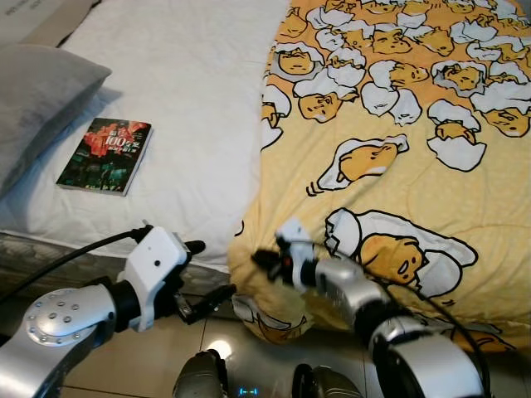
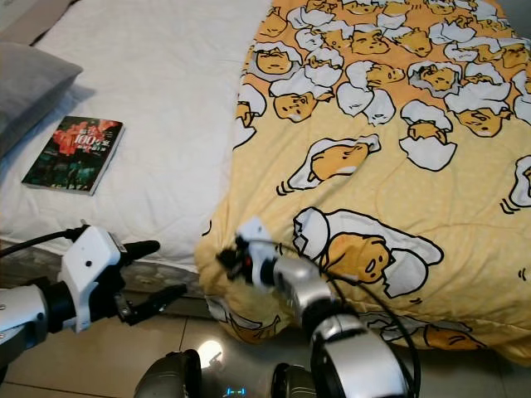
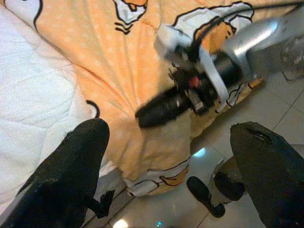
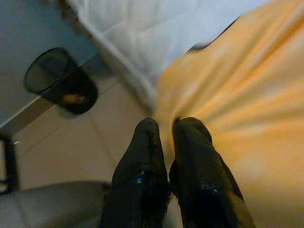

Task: Clean up the room

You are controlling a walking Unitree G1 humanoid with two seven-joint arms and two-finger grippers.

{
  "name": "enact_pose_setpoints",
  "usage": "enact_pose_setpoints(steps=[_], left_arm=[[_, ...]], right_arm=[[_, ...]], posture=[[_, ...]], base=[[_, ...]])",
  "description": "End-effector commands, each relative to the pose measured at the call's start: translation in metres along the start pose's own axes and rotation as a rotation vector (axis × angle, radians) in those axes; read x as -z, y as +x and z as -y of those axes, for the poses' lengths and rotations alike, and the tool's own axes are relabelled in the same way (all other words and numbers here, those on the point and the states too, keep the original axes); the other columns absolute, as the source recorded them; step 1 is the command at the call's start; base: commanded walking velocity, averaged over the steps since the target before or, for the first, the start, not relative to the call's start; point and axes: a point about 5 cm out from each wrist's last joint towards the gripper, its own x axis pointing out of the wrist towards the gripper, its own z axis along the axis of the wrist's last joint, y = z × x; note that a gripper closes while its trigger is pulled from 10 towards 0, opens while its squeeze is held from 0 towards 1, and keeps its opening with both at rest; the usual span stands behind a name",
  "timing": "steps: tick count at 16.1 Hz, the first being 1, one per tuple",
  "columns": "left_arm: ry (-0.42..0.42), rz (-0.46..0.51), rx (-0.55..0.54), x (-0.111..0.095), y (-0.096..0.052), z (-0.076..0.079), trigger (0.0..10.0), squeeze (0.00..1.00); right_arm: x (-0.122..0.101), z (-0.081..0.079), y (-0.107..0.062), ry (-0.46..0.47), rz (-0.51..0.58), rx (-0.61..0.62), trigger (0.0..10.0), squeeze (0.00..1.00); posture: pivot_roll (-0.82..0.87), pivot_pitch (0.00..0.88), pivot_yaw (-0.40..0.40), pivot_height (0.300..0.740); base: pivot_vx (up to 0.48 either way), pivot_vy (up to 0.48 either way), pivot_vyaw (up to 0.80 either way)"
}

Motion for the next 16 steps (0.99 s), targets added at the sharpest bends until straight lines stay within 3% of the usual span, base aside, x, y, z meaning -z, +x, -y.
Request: enact_pose_setpoints(steps=[1,3,4,5,9,10,11,16], left_arm=[[0.002,-0.002,-0.001,0.001,0.002,0.0,10.0,0.0],[-0.006,0.014,-0.016,0.002,0.005,-0.001,10.0,0.0],[-0.027,0.052,-0.043,0.0,0.009,-0.005,10.0,0.0],[-0.037,0.108,-0.103,-0.004,0.018,-0.011,10.0,0.0],[-0.119,0.156,-0.259,-0.004,0.036,-0.025,10.0,0.0],[-0.195,0.17,-0.381,-0.002,0.046,-0.034,10.0,0.0],[-0.241,0.143,-0.443,0.003,0.055,-0.037,10.0,0.0],[-0.181,0.196,-0.483,-0.006,0.077,-0.037,10.0,0.0]], right_arm=[[0.005,-0.001,-0.001,-0.008,-0.022,-0.015,10.0,1.0],[0.002,0.0,-0.004,0.079,0.057,-0.029,10.0,1.0],[-0.004,0.002,-0.01,0.139,0.155,-0.043,10.0,1.0],[-0.015,0.01,-0.022,0.115,0.258,0.023,10.0,0.0],[-0.03,0.019,-0.044,0.081,0.353,0.185,10.0,0.0],[-0.037,0.024,-0.059,0.023,0.394,0.344,10.0,0.0],[-0.038,0.025,-0.074,0.03,0.413,0.425,10.0,0.0],[-0.026,0.029,-0.12,0.111,0.448,0.73,10.0,0.0]], posture=[[0.24,0.131,-0.023,0.74],[0.22,0.106,-0.033,0.74],[0.21,0.087,-0.038,0.74],[0.16,0.023,-0.047,0.74],[0.09,0.0,-0.042,0.74],[0.05,0.0,-0.028,0.74],[0.03,0.0,-0.014,0.74],[-0.03,0.0,0.043,0.74]], base=[[0.0,0.0,0.0],[0.0,0.0,0.0],[0.0,0.0,0.0],[0.0,0.0,0.0],[0.0,0.0,0.0],[0.0,0.0,0.0],[0.0,0.0,0.0],[0.0,0.0,0.0]])
